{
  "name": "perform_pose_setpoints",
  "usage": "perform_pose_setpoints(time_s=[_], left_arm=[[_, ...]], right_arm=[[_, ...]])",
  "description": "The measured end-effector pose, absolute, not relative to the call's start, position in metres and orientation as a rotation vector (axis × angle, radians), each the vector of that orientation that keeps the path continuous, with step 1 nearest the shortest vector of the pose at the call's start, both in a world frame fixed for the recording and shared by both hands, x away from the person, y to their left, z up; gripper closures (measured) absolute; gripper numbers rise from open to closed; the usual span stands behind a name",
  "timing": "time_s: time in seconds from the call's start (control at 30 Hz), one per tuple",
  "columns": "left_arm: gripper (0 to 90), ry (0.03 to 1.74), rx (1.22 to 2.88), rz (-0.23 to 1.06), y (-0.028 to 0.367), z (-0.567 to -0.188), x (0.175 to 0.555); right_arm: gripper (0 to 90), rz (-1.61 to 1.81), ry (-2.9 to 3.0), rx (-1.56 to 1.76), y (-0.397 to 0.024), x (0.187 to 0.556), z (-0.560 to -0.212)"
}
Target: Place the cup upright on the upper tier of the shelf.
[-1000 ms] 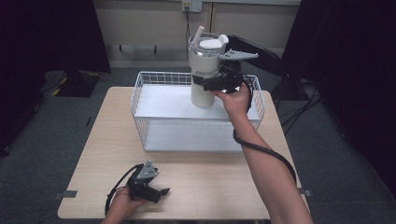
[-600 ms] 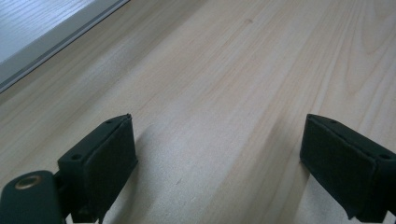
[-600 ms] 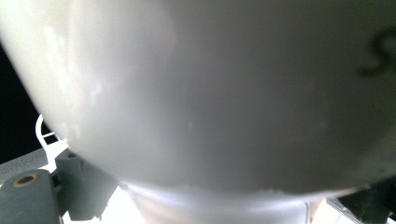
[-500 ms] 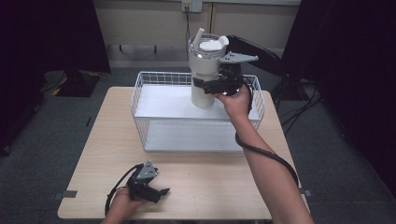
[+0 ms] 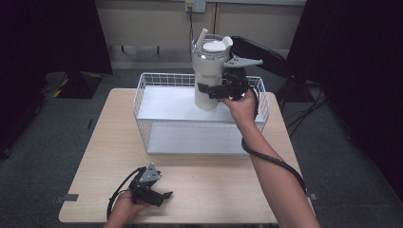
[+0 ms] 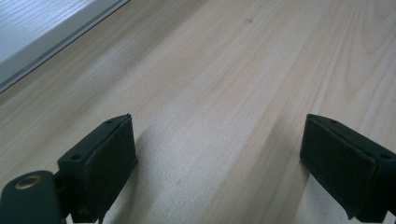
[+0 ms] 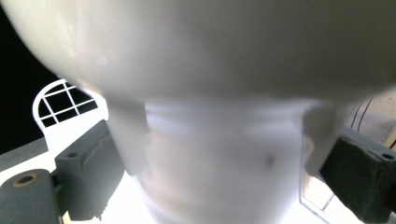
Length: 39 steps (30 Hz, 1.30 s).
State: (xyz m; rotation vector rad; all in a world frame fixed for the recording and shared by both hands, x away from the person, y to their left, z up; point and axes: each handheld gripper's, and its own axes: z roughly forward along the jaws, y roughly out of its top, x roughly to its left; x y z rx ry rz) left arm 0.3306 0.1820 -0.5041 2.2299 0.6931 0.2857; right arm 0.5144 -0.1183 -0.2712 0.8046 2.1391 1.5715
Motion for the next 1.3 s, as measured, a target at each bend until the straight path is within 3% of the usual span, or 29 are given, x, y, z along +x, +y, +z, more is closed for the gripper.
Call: perform_pose_setpoints(time_s=[1.3], left_arm=[[9.9,0.694,2.226,0.289,0.182,-0.504,0.331]], right_arm=[[9.1,1.508,2.266,0.702,-0.167,0.456,-0.269]])
